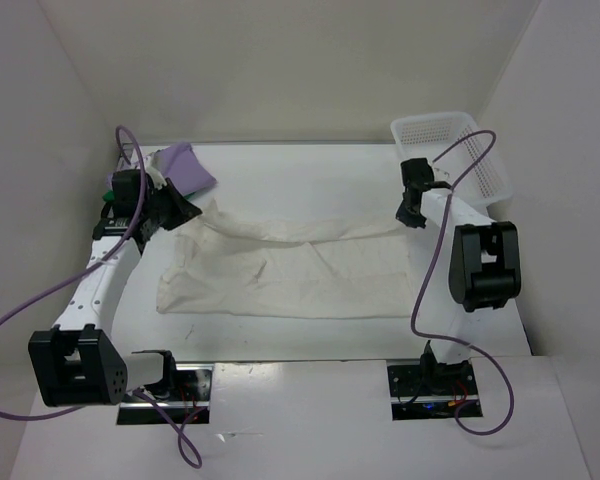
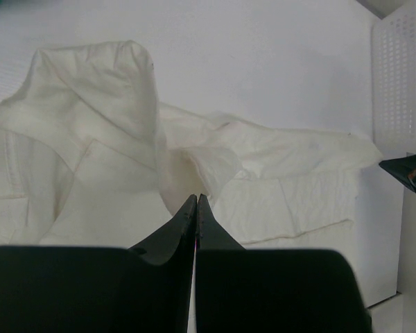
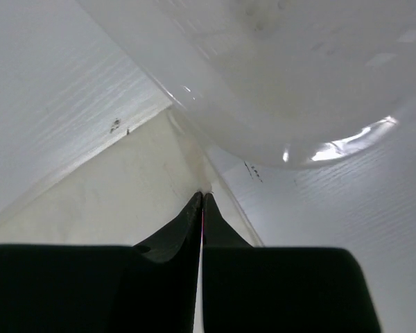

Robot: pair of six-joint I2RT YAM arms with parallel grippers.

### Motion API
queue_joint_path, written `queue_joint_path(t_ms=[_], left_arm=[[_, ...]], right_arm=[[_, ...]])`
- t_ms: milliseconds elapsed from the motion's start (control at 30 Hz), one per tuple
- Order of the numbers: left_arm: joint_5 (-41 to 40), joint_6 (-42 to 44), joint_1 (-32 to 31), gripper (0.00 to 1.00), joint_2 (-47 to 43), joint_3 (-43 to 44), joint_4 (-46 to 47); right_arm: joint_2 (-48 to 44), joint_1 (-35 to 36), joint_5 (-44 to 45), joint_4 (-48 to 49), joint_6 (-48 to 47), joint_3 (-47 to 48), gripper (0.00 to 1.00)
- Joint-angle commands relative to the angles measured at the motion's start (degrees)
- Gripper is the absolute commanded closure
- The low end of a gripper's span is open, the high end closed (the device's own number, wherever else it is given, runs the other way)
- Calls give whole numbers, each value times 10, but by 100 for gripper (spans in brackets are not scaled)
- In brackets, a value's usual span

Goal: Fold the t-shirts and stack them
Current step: Fold the other side of the tshirt into a rectangle

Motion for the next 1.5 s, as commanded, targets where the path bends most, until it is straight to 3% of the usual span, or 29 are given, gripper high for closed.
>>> queue_joint_path(t_ms=[0, 367, 733, 1200, 1333, 1400, 1467], left_arm=[[-11, 22, 2, 100, 8, 54, -3], [-46, 45, 2, 100, -37, 72, -94], [-60, 50, 2, 100, -130, -39, -190], [-60, 55, 2, 100, -118, -32, -215], [-55, 55, 2, 98, -118, -32, -236], [-55, 55, 2, 89, -118, -32, -242], [-60, 55, 2, 83, -125, -32, -259]], right_arm=[[-72, -13, 8, -17, -13, -2, 99], [-85, -43, -14, -41, -29, -34, 100], [-74, -43, -27, -47, -34, -59, 100], [-65, -1, -44, -76, -24, -82, 100], [-65, -1, -30, -83, -19, -82, 96], [-88, -1, -25, -93, -18, -76, 81], [-107, -1, -25, -93, -18, -69, 73]])
